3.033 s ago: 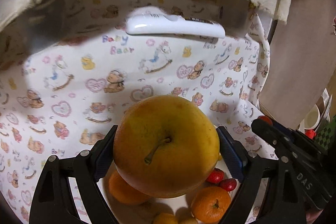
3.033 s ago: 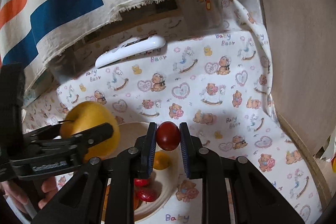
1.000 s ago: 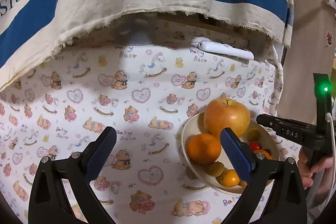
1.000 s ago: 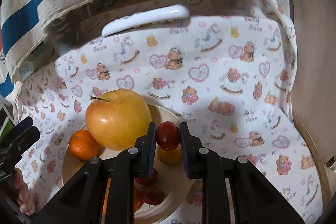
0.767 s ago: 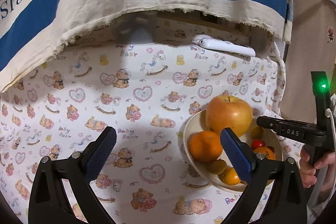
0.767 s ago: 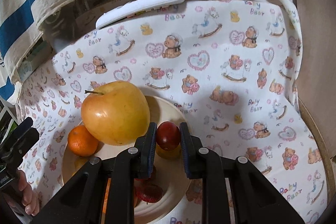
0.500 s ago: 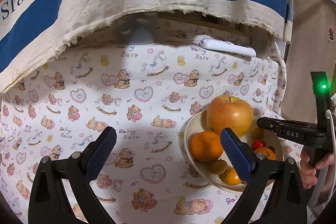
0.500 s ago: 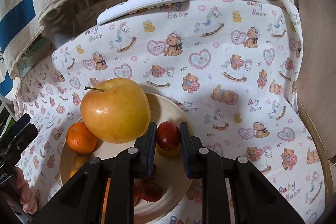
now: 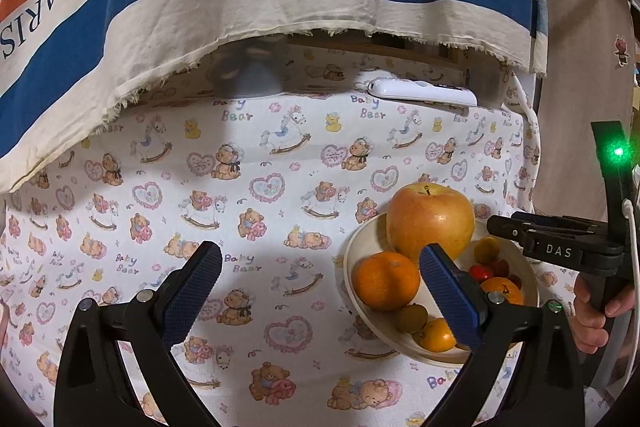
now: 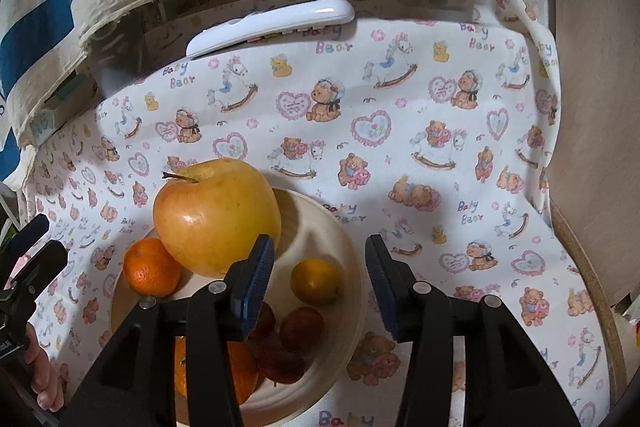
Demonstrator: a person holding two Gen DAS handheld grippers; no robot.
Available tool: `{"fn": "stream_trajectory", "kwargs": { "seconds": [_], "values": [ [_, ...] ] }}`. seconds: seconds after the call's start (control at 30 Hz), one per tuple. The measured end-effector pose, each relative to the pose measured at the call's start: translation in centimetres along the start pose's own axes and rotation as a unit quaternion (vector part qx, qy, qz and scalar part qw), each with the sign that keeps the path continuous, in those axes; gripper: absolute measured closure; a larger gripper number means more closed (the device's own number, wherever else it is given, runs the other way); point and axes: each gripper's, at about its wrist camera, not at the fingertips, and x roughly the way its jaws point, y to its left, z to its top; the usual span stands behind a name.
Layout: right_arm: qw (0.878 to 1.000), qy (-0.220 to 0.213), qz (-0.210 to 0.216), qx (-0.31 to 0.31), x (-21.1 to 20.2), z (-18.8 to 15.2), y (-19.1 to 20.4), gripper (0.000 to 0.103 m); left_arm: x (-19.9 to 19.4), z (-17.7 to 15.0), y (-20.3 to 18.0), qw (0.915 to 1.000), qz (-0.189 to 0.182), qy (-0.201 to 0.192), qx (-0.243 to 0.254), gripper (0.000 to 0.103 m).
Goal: Organize fruits
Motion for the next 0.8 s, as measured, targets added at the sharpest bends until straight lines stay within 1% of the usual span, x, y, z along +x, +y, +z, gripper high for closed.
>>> {"fn": "stream_trajectory", "kwargs": {
  "seconds": [0.13, 0.17, 0.2, 0.23, 0.3, 0.37, 0.43, 0.47, 0.5, 0.53, 0.6, 0.7, 0.8],
  "values": [
    [1.0, -0.027, -0.007, -0.012, -1.6, 0.2, 0.7, 0.053, -0.4, 0.0, 0.2, 0.9999, 0.002, -0.011, -0.005, 0.004],
    [0.999, -0.039, -0.012, -0.015, -2.1, 0.3, 0.9, 0.053, -0.7, 0.0, 0.3, 0.9998, 0.003, -0.016, -0.009, 0.005],
    [0.998, -0.055, -0.022, -0.016, -2.8, 0.3, 1.1, 0.051, -1.2, 0.1, 0.3, 0.9997, -0.001, -0.021, -0.011, 0.005],
    [0.997, -0.075, -0.031, -0.017, -3.6, 0.4, 1.4, 0.041, -1.6, 0.3, 0.2, 0.9995, -0.003, -0.029, -0.011, 0.005],
    [0.993, -0.108, -0.038, -0.019, -5.0, 0.6, 1.9, 0.03, -2.9, 0.8, 0.1, 0.9984, 0.013, -0.054, -0.005, 0.005],
    [0.99, -0.134, -0.043, -0.022, -6.4, 0.8, 2.5, 0.029, -4.0, 1.2, 0.0, 0.9969, 0.024, -0.075, 0.003, 0.005],
    [0.986, -0.16, -0.04, -0.015, -7.8, 0.8, 3.0, 0.011, -4.8, 1.4, 0.1, 0.9964, 0.026, -0.081, 0.008, 0.004],
    [0.985, -0.169, -0.039, -0.008, -8.3, 0.7, 3.1, 0.007, -5.0, 1.3, 0.2, 0.9963, 0.026, -0.081, 0.01, 0.004],
    [0.983, -0.179, -0.037, 0.001, -8.8, 0.5, 3.3, 0.0, -5.3, 1.3, 0.3, 0.9962, 0.027, -0.082, 0.013, 0.004],
    [0.983, -0.182, -0.033, 0.005, -9.1, 0.3, 3.6, 0.0, -5.6, 1.1, 0.4, 0.996, 0.029, -0.083, 0.014, 0.004],
    [0.984, -0.177, -0.026, 0.001, -9.3, 0.0, 4.2, 0.0, -6.0, 0.7, 0.8, 0.9956, 0.032, -0.087, 0.01, 0.0],
    [0.986, -0.165, -0.024, -0.018, -9.3, -0.9, 5.2, 0.0, -6.1, 0.1, 1.4, 0.9957, 0.029, -0.088, -0.005, 0.001],
    [0.985, -0.165, -0.029, -0.035, -9.0, -2.1, 5.9, 0.0, -6.0, -0.4, 1.7, 0.9956, 0.03, -0.089, -0.01, 0.001]
  ]
}}
